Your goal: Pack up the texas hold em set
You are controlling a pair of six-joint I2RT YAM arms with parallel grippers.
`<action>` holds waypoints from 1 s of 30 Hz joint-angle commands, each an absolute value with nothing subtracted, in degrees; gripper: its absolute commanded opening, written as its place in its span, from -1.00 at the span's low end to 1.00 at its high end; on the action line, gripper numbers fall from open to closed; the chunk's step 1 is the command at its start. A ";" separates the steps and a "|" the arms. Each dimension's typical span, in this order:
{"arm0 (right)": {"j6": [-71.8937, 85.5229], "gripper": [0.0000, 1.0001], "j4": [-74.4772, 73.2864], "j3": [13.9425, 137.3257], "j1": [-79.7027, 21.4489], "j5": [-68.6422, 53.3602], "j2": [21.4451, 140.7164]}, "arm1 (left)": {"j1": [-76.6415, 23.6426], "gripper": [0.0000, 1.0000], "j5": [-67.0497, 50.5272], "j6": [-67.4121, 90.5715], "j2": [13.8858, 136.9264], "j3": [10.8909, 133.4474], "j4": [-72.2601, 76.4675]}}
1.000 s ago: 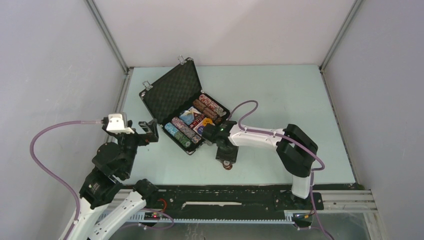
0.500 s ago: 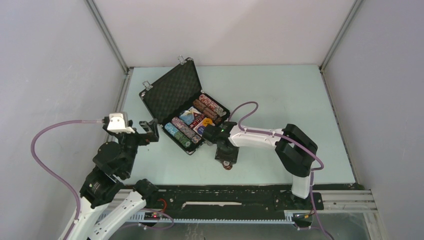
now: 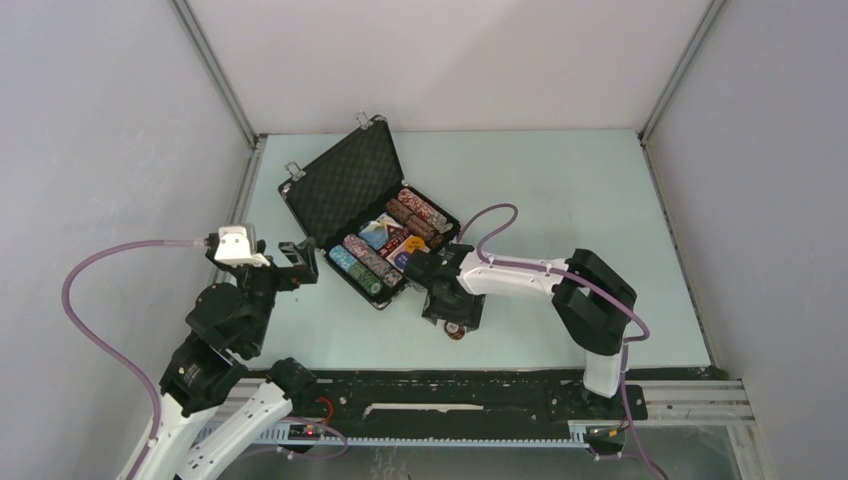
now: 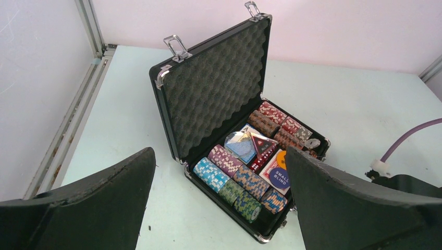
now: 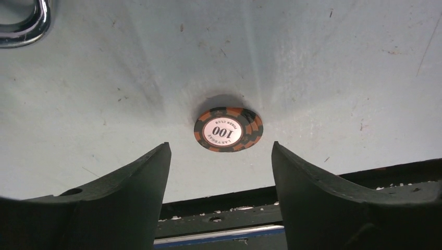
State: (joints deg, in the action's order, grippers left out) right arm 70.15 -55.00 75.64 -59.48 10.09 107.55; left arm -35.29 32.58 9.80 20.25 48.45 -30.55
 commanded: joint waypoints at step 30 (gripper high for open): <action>95.69 0.77 -48.89 66.88 -55.94 5.79 103.68 | -35.46 1.00 31.58 8.61 19.89 47.59 -28.65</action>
